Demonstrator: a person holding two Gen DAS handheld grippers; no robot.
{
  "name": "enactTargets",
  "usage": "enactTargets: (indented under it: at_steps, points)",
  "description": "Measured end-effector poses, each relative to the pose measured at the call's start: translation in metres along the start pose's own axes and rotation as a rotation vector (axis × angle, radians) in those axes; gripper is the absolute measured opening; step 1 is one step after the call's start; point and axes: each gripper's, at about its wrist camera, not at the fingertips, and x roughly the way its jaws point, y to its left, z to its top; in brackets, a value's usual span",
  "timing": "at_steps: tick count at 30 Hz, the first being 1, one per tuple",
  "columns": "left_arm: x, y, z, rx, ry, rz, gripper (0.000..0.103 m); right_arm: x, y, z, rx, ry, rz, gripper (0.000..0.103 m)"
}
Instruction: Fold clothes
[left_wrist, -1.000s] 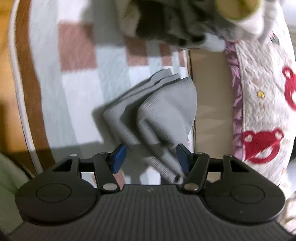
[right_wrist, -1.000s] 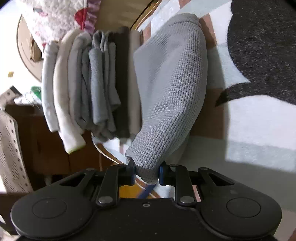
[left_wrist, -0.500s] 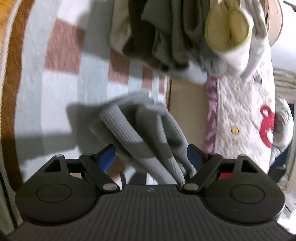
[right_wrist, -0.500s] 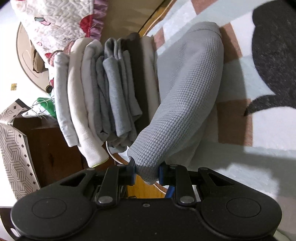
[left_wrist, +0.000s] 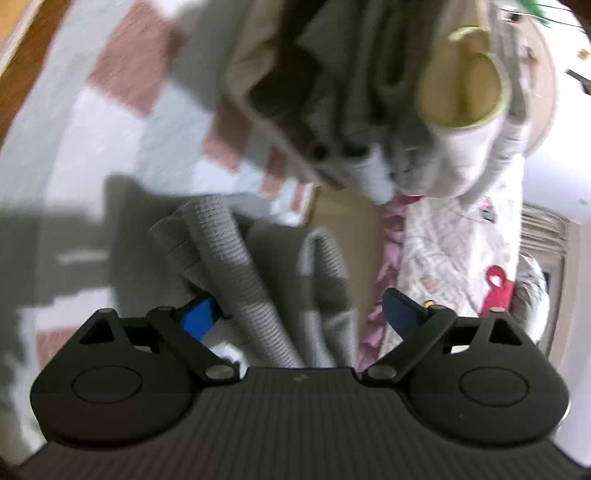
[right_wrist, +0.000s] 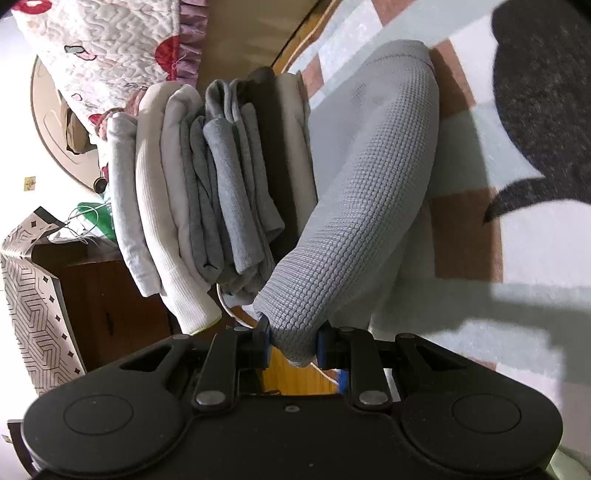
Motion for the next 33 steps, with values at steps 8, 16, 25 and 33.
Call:
enactTargets:
  at_steps: [8, 16, 25, 33]
  points:
    - [0.010, 0.008, 0.006, 0.048, 0.044, 0.062, 0.095, -0.005, -0.003, -0.004, -0.072, 0.057, -0.056, 0.026]
    - [0.023, -0.024, -0.008, 0.488, 0.136, 0.149, 0.021, -0.019, 0.011, -0.003, -0.285, 0.156, -0.096, 0.026]
    - [0.020, -0.025, -0.013, 0.635, 0.117, 0.287, 0.020, -0.045, -0.001, 0.073, -0.602, -0.152, -0.359, 0.062]
    - [0.024, 0.001, 0.002, 0.522, 0.141, 0.379, 0.021, -0.030, -0.045, 0.085, -0.584, -0.127, -0.321, 0.054]
